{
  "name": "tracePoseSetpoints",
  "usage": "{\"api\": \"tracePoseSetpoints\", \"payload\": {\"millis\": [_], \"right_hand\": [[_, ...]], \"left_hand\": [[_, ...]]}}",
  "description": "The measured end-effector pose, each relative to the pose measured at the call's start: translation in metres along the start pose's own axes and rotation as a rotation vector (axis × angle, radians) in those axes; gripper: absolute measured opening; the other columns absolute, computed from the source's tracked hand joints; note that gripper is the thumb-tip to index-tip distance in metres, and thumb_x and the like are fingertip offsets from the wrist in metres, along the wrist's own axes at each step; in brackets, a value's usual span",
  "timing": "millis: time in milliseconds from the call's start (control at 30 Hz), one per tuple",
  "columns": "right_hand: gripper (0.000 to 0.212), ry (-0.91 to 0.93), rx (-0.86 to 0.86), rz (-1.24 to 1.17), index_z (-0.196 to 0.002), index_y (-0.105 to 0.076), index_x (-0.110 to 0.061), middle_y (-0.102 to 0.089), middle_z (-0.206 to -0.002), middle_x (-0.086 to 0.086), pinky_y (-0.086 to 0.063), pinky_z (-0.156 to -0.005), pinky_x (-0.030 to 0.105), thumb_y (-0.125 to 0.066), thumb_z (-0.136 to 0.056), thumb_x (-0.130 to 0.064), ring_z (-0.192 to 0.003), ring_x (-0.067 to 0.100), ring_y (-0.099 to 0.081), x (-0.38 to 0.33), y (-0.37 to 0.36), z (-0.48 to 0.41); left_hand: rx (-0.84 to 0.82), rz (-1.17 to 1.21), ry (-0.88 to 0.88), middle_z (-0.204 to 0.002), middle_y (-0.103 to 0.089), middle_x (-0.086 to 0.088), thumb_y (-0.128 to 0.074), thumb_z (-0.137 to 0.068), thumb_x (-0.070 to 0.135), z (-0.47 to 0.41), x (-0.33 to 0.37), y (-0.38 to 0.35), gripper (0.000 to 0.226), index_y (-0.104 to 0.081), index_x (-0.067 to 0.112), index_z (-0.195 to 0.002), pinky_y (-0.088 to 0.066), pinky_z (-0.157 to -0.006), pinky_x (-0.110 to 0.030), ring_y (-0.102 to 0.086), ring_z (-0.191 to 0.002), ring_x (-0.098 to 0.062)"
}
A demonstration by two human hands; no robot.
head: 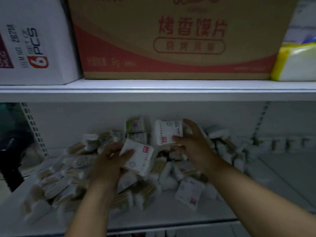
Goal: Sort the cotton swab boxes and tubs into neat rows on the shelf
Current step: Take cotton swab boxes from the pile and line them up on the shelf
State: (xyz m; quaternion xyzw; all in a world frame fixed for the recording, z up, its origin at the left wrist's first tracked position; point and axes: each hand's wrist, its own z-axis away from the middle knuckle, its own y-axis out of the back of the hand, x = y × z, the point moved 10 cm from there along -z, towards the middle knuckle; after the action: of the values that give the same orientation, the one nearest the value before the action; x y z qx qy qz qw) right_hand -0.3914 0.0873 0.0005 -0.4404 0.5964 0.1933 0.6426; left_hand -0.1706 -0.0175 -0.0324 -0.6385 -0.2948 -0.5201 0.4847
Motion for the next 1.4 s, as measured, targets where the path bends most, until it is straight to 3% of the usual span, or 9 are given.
{"api": "tracePoseSetpoints", "payload": {"millis": [133, 233, 367, 533, 733, 1033, 1167, 1300, 1400], "right_hand": [[0.033, -0.023, 0.044, -0.070, -0.101, -0.054, -0.018, -0.064, -0.105, 0.010, -0.055, -0.080, 0.046, -0.057, -0.082, 0.009, -0.093, 0.028, -0.064, -0.027, 0.048, 0.021], [0.022, -0.047, 0.156, 0.008, -0.096, -0.052, -0.014, -0.065, -0.095, 0.011, -0.055, -0.068, 0.035, -0.059, -0.082, 0.002, -0.082, 0.025, -0.064, -0.048, 0.113, 0.042], [0.025, -0.065, 0.252, 0.087, -0.101, -0.052, -0.005, -0.065, -0.098, 0.018, -0.050, -0.073, 0.036, -0.060, -0.080, 0.006, -0.081, 0.029, -0.063, -0.075, 0.222, 0.083], [0.027, -0.064, 0.320, 0.177, -0.100, -0.059, -0.012, -0.068, -0.094, 0.010, -0.056, -0.056, 0.029, -0.058, -0.082, 0.008, -0.079, 0.026, -0.067, -0.115, 0.358, 0.142], [0.018, -0.150, 0.410, 0.208, -0.094, -0.061, -0.009, -0.068, -0.087, 0.009, -0.052, -0.057, 0.026, -0.064, -0.081, 0.004, -0.075, 0.021, -0.065, -0.121, 0.476, 0.174], [0.020, -0.154, 0.443, 0.338, -0.094, -0.065, -0.020, -0.071, -0.094, -0.002, -0.048, -0.068, 0.028, -0.069, -0.080, -0.006, -0.090, 0.018, -0.065, -0.124, 0.572, 0.120], [0.020, -0.198, 0.498, 0.347, -0.095, -0.064, -0.020, -0.070, -0.096, -0.002, -0.049, -0.073, 0.028, -0.067, -0.082, -0.006, -0.091, 0.017, -0.063, -0.143, 0.631, 0.093], [0.021, -0.154, 0.573, 0.374, -0.093, -0.064, -0.019, -0.070, -0.091, 0.000, -0.049, -0.066, 0.027, -0.066, -0.081, -0.001, -0.084, 0.016, -0.064, -0.173, 0.697, 0.080], [0.020, -0.131, 0.579, 0.413, -0.097, -0.065, -0.015, -0.069, -0.097, 0.006, -0.049, -0.067, 0.028, -0.067, -0.082, -0.002, -0.086, 0.020, -0.064, -0.178, 0.734, 0.075]], "left_hand": [[0.012, 0.116, 0.062, -0.070, -0.073, -0.001, -0.060, -0.088, 0.009, 0.017, -0.020, -0.042, 0.008, -0.066, 0.015, -0.089, -0.056, -0.050, -0.029, -0.068, -0.059, -0.013], [-0.004, 0.141, 0.048, -0.069, -0.072, 0.005, -0.057, -0.091, 0.012, 0.034, -0.034, -0.086, 0.010, -0.066, 0.017, -0.089, -0.053, -0.046, -0.024, -0.067, -0.058, -0.009], [-0.209, 0.197, 0.176, -0.096, -0.070, -0.010, -0.050, -0.090, 0.001, 0.076, -0.080, -0.193, 0.021, -0.063, 0.009, -0.105, -0.056, -0.059, -0.033, -0.067, -0.081, -0.023], [-0.382, 0.102, 0.206, -0.096, -0.073, -0.014, -0.049, -0.079, -0.016, 0.148, -0.129, -0.331, 0.043, -0.063, 0.009, -0.112, -0.055, -0.061, -0.035, -0.070, -0.077, -0.029], [-0.320, 0.072, 0.200, -0.098, -0.068, -0.012, -0.057, -0.078, -0.019, 0.190, -0.177, -0.412, 0.051, -0.052, 0.009, -0.120, -0.055, -0.053, -0.027, -0.066, -0.079, -0.026], [-0.301, -0.066, 0.146, -0.095, -0.072, -0.004, -0.070, -0.076, -0.006, 0.148, -0.234, -0.520, 0.035, -0.066, 0.017, -0.101, -0.057, -0.073, -0.037, -0.070, -0.086, -0.023], [-0.300, -0.025, 0.188, -0.096, -0.071, -0.008, -0.070, -0.074, -0.010, 0.133, -0.270, -0.589, 0.033, -0.065, 0.009, -0.101, -0.055, -0.071, -0.032, -0.069, -0.085, -0.022], [-0.356, -0.043, 0.189, -0.096, -0.069, -0.013, -0.069, -0.073, -0.014, 0.119, -0.291, -0.657, 0.034, -0.061, 0.002, -0.102, -0.055, -0.055, -0.023, -0.068, -0.080, -0.022], [-0.338, -0.147, 0.146, -0.102, -0.068, -0.015, -0.072, -0.073, -0.009, 0.115, -0.313, -0.694, 0.032, -0.061, 0.002, -0.101, -0.055, -0.068, -0.031, -0.066, -0.089, -0.028]]}}
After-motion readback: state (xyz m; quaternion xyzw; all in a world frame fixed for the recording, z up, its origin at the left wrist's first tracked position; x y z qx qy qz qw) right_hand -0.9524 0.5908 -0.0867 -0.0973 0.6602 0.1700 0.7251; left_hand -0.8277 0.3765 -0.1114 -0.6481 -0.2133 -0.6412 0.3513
